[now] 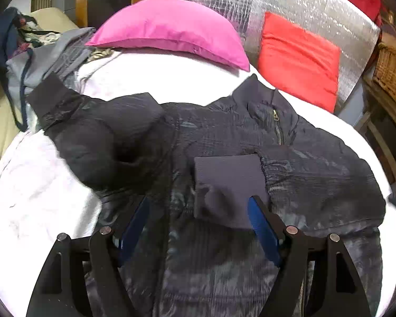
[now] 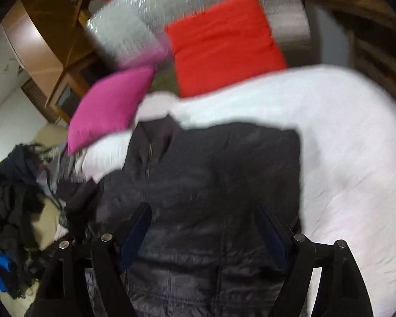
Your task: Fold large clothes
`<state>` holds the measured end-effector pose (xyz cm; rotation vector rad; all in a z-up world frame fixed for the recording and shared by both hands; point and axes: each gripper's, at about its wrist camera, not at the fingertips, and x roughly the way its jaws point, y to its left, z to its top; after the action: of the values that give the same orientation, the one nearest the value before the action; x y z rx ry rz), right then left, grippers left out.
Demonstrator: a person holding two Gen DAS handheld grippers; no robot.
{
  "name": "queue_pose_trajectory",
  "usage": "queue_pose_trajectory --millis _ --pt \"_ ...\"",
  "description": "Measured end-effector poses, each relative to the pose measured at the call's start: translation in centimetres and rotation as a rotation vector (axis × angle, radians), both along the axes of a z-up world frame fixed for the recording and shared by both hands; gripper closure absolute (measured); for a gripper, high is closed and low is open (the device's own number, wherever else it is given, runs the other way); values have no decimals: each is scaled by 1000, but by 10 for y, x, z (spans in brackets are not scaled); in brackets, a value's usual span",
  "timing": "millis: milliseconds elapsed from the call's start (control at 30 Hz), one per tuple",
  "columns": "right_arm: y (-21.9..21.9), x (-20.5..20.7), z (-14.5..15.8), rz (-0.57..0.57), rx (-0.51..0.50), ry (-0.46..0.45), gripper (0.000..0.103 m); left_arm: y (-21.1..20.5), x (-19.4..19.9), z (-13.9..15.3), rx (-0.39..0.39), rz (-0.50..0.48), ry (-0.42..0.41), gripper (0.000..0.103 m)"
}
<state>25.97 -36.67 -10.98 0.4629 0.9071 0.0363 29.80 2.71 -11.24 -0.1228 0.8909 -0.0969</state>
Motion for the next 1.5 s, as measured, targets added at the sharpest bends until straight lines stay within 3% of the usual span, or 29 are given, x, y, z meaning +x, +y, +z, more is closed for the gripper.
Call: queue_pose_trajectory --millis 33,100,233,367,467,567,700,833,1000,1133,1267,1500 --pt "-3 7 -18 -26 -18 79 21 4 -5 3 -10 4 2 23" --pt "-6 11 -26 -52 5 107 22 13 -11 6 -31 9 9 22" --pt "2 4 15 -24 21 5 21 26 -18 11 -46 28 -19 21" --pt "11 6 27 13 19 -40 21 14 -5 7 -67 8 -12 21" --pt "10 21 10 -2 33 0 21 -5 8 0 -39 -25 -18 21" --pt "12 41 -28 -39 54 131 21 -25 25 -17 -1 -50 21 21" --pt "16 43 -18 -31 60 99 21 -41 44 -48 99 -39 106 21" --pt "18 55 0 -26 54 24 21 -34 47 -56 71 -5 119 18" --pt "7 82 -38 -86 66 148 20 -28 45 -45 46 -5 132 18" --pt "19 59 -7 -57 63 42 20 -13 27 -20 9 -13 74 18" --pt "46 5 17 5 44 -61 20 23 1 -1 -83 23 29 18" --pt "93 -73 -2 85 47 -28 19 101 -50 10 -224 130 16 17"
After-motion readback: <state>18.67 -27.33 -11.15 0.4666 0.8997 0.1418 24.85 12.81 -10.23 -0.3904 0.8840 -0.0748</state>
